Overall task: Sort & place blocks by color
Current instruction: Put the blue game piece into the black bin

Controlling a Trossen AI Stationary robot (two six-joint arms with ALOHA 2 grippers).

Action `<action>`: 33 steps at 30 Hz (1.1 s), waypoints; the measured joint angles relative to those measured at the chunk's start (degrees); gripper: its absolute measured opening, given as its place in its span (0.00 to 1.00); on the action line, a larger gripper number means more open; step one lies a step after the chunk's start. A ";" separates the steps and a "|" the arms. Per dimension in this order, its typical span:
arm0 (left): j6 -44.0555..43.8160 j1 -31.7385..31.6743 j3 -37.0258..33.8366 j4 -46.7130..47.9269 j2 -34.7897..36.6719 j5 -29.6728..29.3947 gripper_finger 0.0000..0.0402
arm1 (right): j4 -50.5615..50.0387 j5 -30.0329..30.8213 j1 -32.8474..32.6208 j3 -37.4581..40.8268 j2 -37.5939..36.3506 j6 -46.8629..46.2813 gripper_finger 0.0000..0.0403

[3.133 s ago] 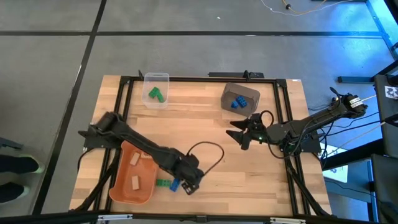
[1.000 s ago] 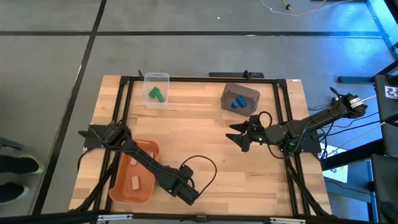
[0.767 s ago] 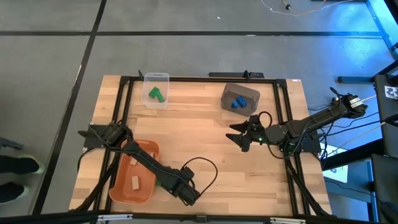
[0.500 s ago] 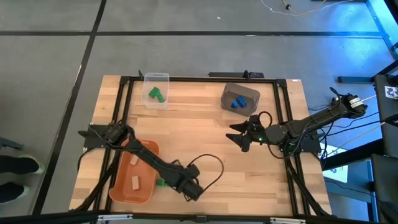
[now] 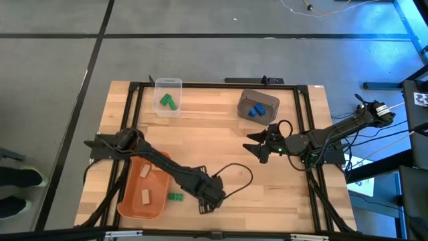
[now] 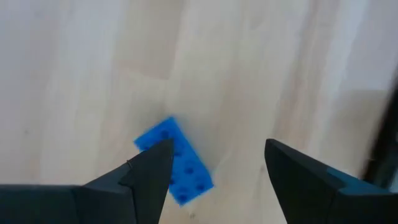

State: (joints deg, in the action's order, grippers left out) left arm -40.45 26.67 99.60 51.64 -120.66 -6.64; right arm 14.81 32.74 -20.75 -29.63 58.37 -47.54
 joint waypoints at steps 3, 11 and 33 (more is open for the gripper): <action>-5.32 0.57 2.37 2.72 -0.03 -1.28 0.61 | -0.13 0.00 0.00 0.00 0.00 0.00 0.93; -29.28 2.96 -1.84 3.40 -0.04 -5.31 0.61 | -0.19 0.04 0.00 0.00 0.00 0.01 0.93; -33.92 2.26 -13.43 -3.88 0.02 -2.85 0.61 | -0.52 0.14 0.00 0.00 0.00 0.01 0.93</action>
State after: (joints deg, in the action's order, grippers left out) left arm -74.37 28.93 86.18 47.76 -120.64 -9.48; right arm 14.28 32.88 -20.75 -29.63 58.37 -47.53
